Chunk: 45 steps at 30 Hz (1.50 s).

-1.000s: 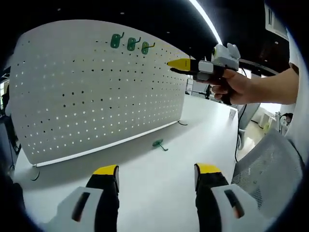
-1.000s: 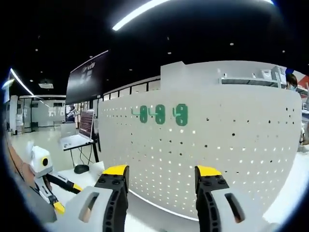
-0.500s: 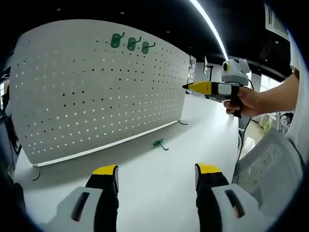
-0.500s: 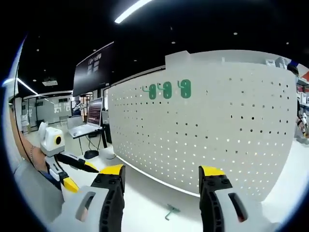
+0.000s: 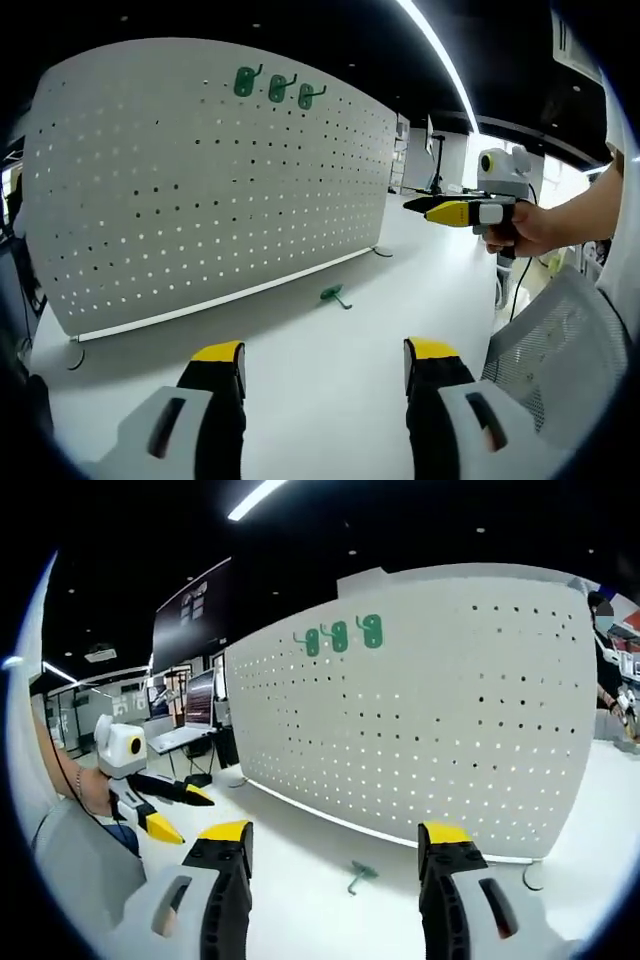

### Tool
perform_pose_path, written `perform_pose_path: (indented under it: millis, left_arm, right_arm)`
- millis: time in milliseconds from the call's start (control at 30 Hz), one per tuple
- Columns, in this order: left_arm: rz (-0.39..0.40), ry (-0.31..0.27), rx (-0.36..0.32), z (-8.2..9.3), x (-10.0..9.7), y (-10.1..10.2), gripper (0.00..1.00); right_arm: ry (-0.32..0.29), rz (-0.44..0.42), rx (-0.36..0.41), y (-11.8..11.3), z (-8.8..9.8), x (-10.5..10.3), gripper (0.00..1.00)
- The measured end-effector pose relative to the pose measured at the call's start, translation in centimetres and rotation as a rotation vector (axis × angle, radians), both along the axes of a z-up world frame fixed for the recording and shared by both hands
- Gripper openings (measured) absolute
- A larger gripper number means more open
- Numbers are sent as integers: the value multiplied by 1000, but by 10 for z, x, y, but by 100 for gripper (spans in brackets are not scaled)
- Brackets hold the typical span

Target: Insert the hook assembly into the mounting plate slot until the hook locks in place.

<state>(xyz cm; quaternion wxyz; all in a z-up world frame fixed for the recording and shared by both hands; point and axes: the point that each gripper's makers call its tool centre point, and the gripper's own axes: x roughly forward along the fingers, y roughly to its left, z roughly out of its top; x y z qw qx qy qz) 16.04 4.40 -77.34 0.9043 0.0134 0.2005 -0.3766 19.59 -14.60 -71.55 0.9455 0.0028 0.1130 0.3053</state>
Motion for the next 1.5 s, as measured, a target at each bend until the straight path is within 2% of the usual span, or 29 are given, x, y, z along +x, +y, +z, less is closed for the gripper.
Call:
perform_pose_path:
  millis: [233, 833, 1067, 1500]
  left_arm:
    - [-8, 4, 3, -1, -1, -2, 66]
    - [-6, 8, 7, -3, -3, 0, 66]
    - [-6, 12, 7, -4, -3, 1, 66]
    - [-15, 13, 12, -5, -3, -2, 66]
  right_arm:
    - [36, 5, -22, -4, -14, -12, 65]
    - [104, 2, -17, -9, -32, -29, 66]
    - [133, 31, -34, -8, -42, -39, 67]
    - [168, 16, -35, -13, -49, -47, 67]
